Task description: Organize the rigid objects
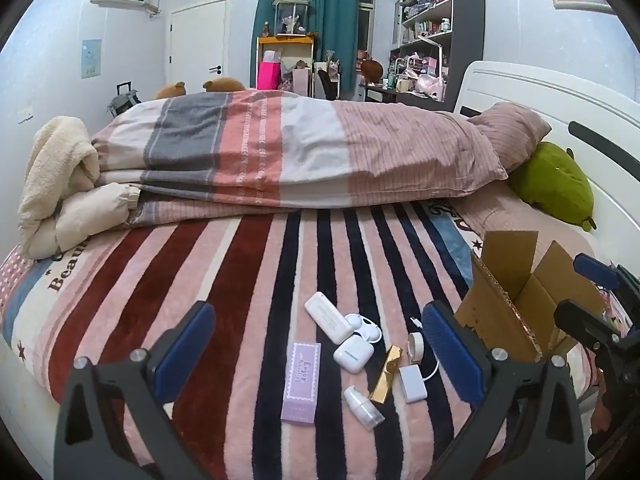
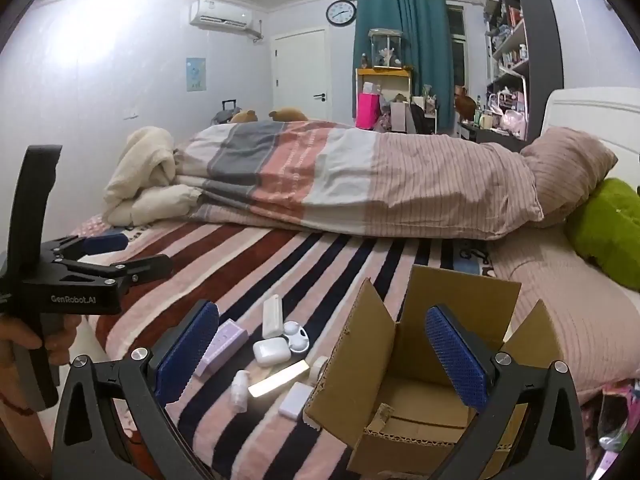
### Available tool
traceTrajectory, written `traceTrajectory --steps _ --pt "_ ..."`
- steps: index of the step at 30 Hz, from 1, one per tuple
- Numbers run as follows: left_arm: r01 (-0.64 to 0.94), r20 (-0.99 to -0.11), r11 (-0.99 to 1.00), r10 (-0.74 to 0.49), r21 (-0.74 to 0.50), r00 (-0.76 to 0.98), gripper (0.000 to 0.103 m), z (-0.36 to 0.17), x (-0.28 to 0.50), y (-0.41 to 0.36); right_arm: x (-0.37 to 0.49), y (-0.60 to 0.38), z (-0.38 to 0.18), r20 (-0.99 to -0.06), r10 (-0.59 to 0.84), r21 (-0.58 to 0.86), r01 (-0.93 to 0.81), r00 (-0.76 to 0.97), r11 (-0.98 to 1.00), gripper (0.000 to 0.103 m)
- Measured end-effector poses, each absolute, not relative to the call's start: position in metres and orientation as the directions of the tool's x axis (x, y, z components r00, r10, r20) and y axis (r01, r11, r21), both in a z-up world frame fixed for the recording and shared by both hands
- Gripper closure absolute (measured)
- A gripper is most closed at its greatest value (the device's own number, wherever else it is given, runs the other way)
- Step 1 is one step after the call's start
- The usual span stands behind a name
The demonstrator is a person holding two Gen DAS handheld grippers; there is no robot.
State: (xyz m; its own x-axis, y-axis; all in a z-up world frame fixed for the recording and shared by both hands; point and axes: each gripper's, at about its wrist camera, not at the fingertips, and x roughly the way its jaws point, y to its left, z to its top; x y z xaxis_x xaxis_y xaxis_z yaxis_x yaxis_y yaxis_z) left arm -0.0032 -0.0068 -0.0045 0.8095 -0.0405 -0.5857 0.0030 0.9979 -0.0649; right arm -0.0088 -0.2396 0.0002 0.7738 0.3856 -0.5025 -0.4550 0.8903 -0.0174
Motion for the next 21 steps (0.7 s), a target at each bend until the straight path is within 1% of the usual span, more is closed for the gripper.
traceTrajectory --steps 14,21 --pt "-0.006 -0.586 0.998 -0.030 -0.059 0.810 0.000 -0.0013 -0.0054 -0.0025 -0.0091 -0.2475 0.0004 -0.496 0.408 0.032 -0.454 0.766 0.890 0.000" --pt "-0.009 -0.583 0.999 -0.023 -0.053 0.812 0.000 -0.0008 -0.0077 -0.0016 -0.0091 -0.2479 -0.0005 -0.497 0.410 0.033 -0.456 0.764 0.889 0.000"
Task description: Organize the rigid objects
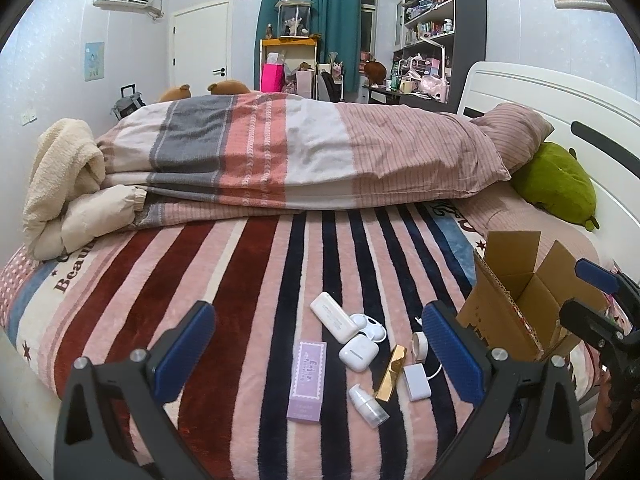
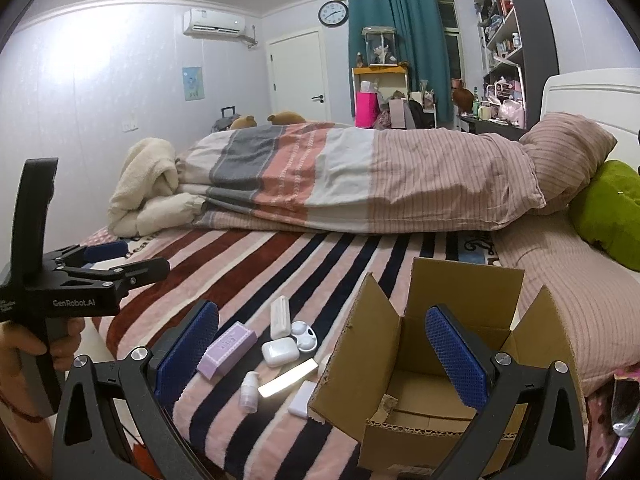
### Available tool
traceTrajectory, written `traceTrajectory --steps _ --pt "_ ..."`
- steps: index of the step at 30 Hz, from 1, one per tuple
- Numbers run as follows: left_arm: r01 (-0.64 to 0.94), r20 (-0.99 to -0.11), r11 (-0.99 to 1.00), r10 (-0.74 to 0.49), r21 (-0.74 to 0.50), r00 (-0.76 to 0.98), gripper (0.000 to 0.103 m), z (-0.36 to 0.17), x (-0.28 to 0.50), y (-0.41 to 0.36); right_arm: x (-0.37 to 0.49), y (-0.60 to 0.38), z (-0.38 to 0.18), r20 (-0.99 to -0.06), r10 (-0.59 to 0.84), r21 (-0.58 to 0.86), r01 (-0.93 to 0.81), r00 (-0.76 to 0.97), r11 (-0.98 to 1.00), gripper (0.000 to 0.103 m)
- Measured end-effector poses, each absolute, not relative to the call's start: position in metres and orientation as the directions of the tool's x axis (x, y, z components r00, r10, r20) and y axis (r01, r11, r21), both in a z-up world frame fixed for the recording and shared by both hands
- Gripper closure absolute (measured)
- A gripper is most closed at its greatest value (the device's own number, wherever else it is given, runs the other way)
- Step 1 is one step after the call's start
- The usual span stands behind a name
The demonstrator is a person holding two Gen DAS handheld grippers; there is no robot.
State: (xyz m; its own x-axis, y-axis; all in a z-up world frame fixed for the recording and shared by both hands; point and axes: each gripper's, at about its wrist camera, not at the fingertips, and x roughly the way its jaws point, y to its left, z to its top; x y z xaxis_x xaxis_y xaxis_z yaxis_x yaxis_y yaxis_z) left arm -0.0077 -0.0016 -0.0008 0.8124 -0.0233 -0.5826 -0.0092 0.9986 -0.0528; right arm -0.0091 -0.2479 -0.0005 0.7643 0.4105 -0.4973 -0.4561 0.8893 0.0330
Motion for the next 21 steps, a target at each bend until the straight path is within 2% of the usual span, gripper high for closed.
traceTrajectory --steps 21 --pt "-0.006 -0.587 0.999 -0.026 -0.052 0.809 0.000 -0.0019 -0.0111 -0.0023 -0.0142 -0.2445 -0.0031 -0.502 0.410 0.039 -0.453 0.762 0.891 0.000"
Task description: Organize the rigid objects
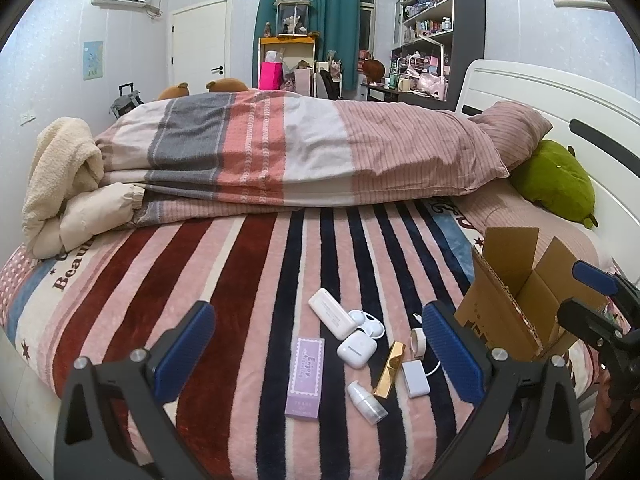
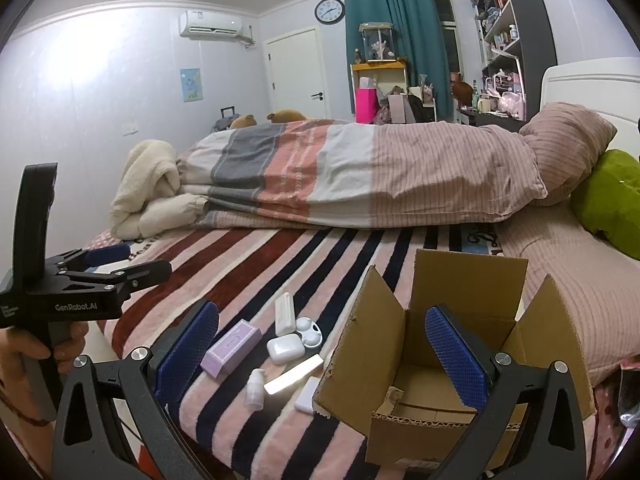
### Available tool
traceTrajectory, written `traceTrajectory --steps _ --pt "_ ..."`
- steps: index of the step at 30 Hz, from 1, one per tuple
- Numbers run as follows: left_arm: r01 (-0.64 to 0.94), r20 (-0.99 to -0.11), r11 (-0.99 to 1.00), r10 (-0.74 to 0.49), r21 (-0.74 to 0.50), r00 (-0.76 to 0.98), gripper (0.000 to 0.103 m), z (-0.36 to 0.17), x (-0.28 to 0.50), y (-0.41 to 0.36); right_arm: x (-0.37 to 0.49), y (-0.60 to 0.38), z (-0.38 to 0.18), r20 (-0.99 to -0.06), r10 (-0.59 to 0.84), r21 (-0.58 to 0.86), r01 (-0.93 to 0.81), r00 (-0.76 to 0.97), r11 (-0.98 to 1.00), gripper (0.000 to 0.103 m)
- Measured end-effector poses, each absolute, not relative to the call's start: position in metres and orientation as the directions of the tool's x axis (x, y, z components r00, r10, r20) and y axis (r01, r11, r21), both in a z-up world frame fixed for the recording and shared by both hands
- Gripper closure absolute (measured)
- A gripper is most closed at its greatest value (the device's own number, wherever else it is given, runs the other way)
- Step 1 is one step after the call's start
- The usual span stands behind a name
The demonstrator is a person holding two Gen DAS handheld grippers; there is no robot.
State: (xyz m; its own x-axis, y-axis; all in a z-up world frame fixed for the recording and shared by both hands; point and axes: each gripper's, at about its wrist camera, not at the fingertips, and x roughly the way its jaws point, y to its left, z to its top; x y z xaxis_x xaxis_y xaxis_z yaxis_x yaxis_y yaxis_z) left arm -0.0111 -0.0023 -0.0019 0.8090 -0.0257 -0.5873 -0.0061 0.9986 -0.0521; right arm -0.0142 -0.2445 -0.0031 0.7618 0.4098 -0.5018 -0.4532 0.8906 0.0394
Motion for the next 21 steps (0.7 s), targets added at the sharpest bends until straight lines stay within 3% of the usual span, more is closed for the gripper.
traceTrajectory --steps 21 --pt "0.000 -0.583 0.997 -0.043 -0.073 0.812 0.000 -0.004 -0.011 0.000 -0.018 -0.237 -0.001 -0.501 0.412 0.067 -0.441 0.761 0.895 0.000"
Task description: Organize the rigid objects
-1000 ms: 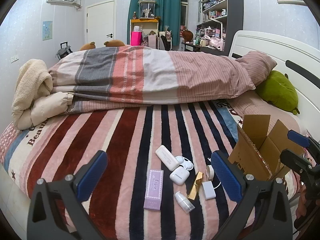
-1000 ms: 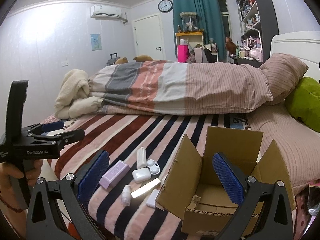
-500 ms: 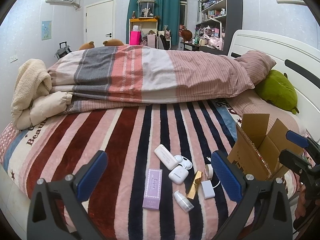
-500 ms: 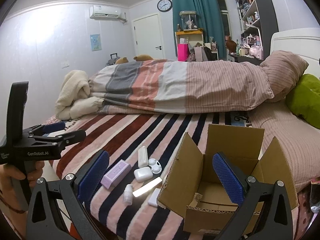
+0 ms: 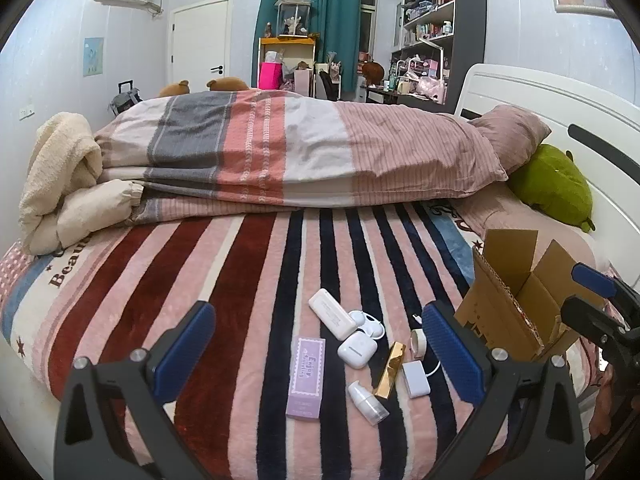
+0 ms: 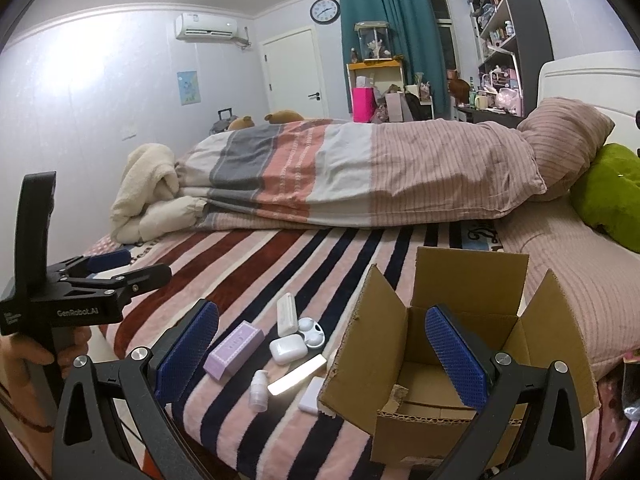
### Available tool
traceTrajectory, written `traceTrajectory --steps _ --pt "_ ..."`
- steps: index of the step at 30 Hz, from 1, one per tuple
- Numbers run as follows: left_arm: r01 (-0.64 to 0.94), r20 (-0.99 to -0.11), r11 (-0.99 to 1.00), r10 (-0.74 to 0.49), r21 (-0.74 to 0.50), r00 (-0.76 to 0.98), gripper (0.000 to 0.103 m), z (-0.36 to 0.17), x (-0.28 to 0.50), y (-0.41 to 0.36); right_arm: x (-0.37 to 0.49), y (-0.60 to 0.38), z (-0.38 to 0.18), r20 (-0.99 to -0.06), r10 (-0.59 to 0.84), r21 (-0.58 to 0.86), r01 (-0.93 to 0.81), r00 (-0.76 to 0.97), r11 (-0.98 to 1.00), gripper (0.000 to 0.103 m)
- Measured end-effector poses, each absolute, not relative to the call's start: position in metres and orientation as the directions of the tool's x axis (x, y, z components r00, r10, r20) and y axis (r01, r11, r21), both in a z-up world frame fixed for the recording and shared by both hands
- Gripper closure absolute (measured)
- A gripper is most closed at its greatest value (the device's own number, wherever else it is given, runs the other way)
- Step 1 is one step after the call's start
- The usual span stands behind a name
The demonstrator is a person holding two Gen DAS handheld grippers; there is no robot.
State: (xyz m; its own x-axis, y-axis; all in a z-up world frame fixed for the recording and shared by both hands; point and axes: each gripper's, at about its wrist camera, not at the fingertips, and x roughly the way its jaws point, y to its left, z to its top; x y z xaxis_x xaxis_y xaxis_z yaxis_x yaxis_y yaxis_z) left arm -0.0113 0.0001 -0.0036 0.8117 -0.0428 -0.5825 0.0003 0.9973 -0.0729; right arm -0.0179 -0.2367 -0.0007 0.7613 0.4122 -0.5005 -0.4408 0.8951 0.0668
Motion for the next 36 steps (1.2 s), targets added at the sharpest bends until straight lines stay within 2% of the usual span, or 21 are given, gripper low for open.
traceTrajectory --steps 9,10,12,14,16,18,20,23,27,33,36 --pt "-0.038 -0.573 0.995 -0.025 -0.098 0.819 0.000 -0.018 -0.010 0.038 -0.039 -0.191 0.007 -0.462 0.451 -0.042 -0.527 0.764 0.849 0.002" --pt "-0.046 -0.572 0.994 -0.018 -0.097 0.820 0.000 -0.022 -0.010 0.044 -0.044 -0.177 0.004 -0.464 0.465 -0.059 -0.551 0.754 0.833 0.006" --pt "-0.062 -0.580 0.994 -0.001 -0.089 0.814 0.000 -0.032 -0.008 0.058 -0.044 -0.159 -0.004 -0.479 0.485 -0.082 -0.587 0.732 0.805 0.033" --pt "-0.065 -0.597 0.994 0.001 -0.087 0.803 0.000 -0.044 -0.004 0.069 -0.041 -0.139 -0.024 -0.523 0.519 -0.073 -0.642 0.676 0.763 0.042" --pt "-0.067 -0.626 0.995 0.003 -0.079 0.780 0.000 -0.061 0.002 0.078 -0.035 -0.124 -0.047 -0.577 0.538 -0.041 -0.680 0.615 0.732 0.046" --pt "-0.062 -0.647 0.995 -0.002 -0.076 0.762 0.000 -0.077 0.007 0.084 -0.025 -0.110 -0.081 -0.655 0.498 -0.031 -0.679 0.568 0.734 0.055" --pt "-0.055 -0.656 0.994 -0.018 -0.090 0.754 0.000 -0.090 0.009 0.091 -0.015 -0.106 -0.111 -0.719 0.451 -0.021 -0.664 0.530 0.748 0.059" --pt "-0.041 -0.658 0.993 -0.045 -0.114 0.751 0.000 -0.107 0.012 0.096 -0.001 -0.111 -0.147 -0.783 0.391 0.005 -0.623 0.484 0.782 0.060" --pt "-0.022 -0.663 0.997 -0.035 -0.077 0.748 0.000 -0.121 0.014 0.095 0.012 -0.115 -0.175 -0.831 0.325 -0.002 -0.585 0.452 0.811 0.068" --pt "0.018 -0.715 0.988 -0.121 -0.150 0.688 0.000 -0.135 0.020 0.098 0.014 -0.106 -0.178 -0.840 0.285 -0.049 -0.588 0.461 0.807 0.073" --pt "0.050 -0.705 0.984 -0.159 -0.173 0.691 0.000 -0.136 0.017 0.095 0.011 -0.109 -0.177 -0.845 0.332 0.014 -0.605 0.418 0.796 0.073"
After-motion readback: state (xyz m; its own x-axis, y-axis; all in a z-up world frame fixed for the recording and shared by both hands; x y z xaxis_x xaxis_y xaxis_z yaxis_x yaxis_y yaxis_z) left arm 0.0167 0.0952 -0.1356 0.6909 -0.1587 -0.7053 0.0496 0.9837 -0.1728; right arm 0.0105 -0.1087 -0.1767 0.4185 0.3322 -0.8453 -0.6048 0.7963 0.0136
